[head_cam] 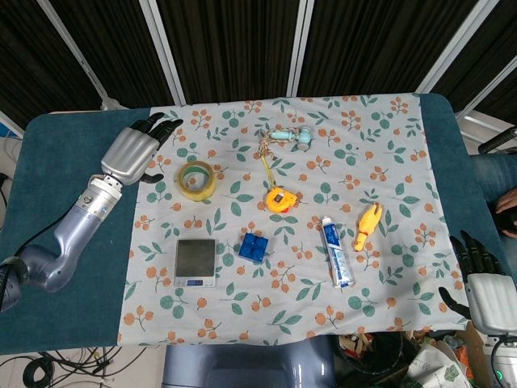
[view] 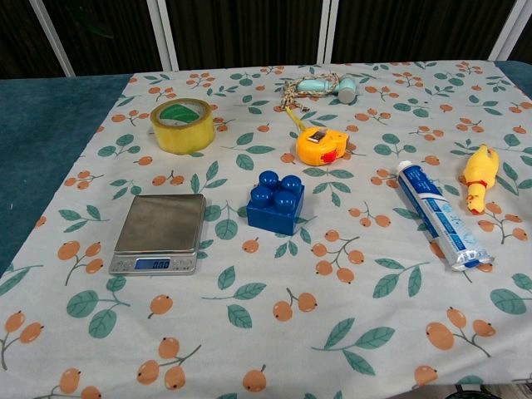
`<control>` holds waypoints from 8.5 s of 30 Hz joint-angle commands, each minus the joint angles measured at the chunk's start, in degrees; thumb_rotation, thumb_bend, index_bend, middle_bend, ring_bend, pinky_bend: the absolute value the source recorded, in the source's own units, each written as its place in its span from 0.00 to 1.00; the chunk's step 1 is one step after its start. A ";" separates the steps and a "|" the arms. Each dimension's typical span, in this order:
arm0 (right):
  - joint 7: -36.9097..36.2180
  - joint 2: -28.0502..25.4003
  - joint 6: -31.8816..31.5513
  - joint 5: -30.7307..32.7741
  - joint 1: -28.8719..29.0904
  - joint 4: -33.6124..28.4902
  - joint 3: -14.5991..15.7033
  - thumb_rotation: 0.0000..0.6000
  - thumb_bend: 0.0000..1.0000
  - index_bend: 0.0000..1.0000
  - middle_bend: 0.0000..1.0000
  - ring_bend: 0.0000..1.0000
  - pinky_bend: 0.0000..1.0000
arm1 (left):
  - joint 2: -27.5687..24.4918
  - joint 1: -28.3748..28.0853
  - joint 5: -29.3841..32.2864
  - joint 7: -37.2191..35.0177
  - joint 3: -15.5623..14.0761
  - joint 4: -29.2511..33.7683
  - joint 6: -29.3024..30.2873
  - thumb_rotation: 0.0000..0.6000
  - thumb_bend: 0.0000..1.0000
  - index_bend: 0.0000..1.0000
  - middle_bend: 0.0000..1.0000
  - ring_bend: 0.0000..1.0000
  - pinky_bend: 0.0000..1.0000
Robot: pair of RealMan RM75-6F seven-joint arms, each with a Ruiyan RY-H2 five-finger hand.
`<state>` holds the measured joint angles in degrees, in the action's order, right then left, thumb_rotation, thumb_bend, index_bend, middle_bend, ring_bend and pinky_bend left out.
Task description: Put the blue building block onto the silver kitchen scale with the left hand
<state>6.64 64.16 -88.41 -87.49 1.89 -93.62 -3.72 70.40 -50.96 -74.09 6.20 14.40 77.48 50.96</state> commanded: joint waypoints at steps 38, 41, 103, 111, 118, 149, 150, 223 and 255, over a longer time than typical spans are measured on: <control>-0.06 -0.33 -0.01 0.86 -0.39 -0.50 -0.02 1.00 0.15 0.00 0.00 0.07 0.18 | -5.91 1.33 3.12 -4.25 -0.63 9.74 -2.44 1.00 0.06 0.03 0.16 0.07 0.23; -0.27 -0.41 0.22 1.17 -0.43 -0.49 0.00 1.00 0.15 0.00 0.00 0.07 0.18 | -9.72 3.76 2.04 -3.82 -1.53 14.62 -0.14 1.00 0.06 0.03 0.18 0.11 0.24; 0.70 -0.36 0.03 2.27 -0.95 -1.38 -0.32 1.00 0.21 0.00 0.00 0.07 0.18 | 3.52 28.80 -9.22 6.52 -23.13 23.23 5.30 1.00 0.45 0.04 0.74 0.79 0.84; 0.72 -0.46 0.11 2.40 -0.94 -1.47 -0.39 1.00 0.21 0.00 0.00 0.07 0.18 | 3.96 28.32 -9.04 6.81 -23.20 23.25 4.29 1.00 0.45 0.05 0.74 0.79 0.84; 0.67 -0.46 0.09 2.35 -0.92 -1.41 -0.42 1.00 0.21 0.00 0.00 0.07 0.18 | 4.02 27.91 -9.07 7.60 -23.50 23.42 3.46 1.00 0.45 0.06 0.74 0.79 0.84; 0.86 -0.50 0.29 2.68 -0.90 -1.48 -0.51 1.00 0.22 0.00 0.00 0.07 0.18 | 4.39 27.02 -8.83 7.92 -23.70 22.88 2.35 1.00 0.45 0.06 0.73 0.79 0.84; 0.88 -0.49 0.30 2.71 -0.90 -1.49 -0.52 1.00 0.21 0.00 0.00 0.07 0.18 | 4.39 27.01 -8.72 7.89 -23.67 22.84 2.33 1.00 0.45 0.06 0.73 0.79 0.84; 1.29 -0.56 1.31 4.05 -0.61 -1.58 -0.83 1.00 0.21 0.00 0.00 0.07 0.18 | 11.90 -2.23 7.74 -0.51 1.29 5.24 -20.25 1.00 0.00 0.00 0.14 0.09 0.21; 0.98 -0.66 1.08 3.60 -0.67 -1.63 -0.65 1.00 0.21 0.00 0.00 0.07 0.18 | 21.87 -10.76 3.38 -7.98 -2.68 -2.29 -25.70 1.00 0.00 0.08 0.27 0.18 0.23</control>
<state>7.61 63.50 -87.33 -83.89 1.22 -95.26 -4.37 91.92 -61.76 -70.36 -1.57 11.89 75.43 24.83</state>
